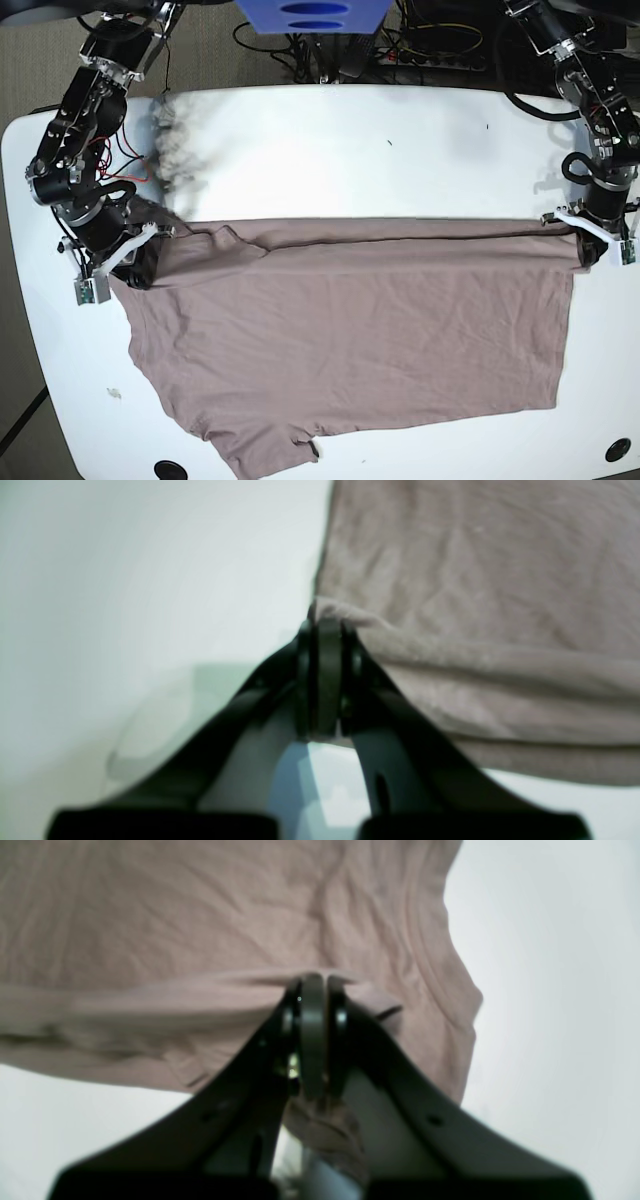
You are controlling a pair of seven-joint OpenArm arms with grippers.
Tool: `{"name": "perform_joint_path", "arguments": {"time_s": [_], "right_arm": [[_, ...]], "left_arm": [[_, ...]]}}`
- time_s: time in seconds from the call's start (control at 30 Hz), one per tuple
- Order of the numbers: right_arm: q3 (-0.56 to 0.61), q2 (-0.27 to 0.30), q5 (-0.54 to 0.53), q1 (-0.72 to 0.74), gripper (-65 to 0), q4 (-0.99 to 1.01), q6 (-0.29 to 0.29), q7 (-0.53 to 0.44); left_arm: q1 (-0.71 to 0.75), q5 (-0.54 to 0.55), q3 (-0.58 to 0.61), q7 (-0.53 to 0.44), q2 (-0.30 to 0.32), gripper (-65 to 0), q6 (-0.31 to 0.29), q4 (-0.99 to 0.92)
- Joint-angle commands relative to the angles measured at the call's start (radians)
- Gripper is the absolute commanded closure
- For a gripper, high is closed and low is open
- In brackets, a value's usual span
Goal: Fold the T-shirt properly
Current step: 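Lift the shoulder edges with both grippers and pull toward the robot base, then lower the held shoulder edges onto the shirt with both grippers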
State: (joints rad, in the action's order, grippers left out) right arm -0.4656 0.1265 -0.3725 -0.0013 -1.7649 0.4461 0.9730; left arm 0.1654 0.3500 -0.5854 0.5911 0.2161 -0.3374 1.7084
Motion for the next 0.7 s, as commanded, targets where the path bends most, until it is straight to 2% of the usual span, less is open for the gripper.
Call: {"name": "perform_joint_path", "arguments": {"time_s": [0.0,0.23,0.67], "right_arm": [[0.013,0.028,-0.012,0.046,0.0,0.038,0.000,-0.023],[0.053,0.050,-0.011,0.102,-0.1,0.120,-0.002,-0.026],[0.076,0.035,-0.008,0.147,0.0,0.171,-0.001,-0.042]], "left_arm": [[-0.031,-0.041,0.011,-0.030,0.018,-0.2,0.005,-0.005],[-0.080,-0.107,0.027,-0.032,0.016,-0.3,0.002,-0.039],[-0.150,-0.095,0.036,-0.011,0.019,0.0,0.001,-0.106]]}}
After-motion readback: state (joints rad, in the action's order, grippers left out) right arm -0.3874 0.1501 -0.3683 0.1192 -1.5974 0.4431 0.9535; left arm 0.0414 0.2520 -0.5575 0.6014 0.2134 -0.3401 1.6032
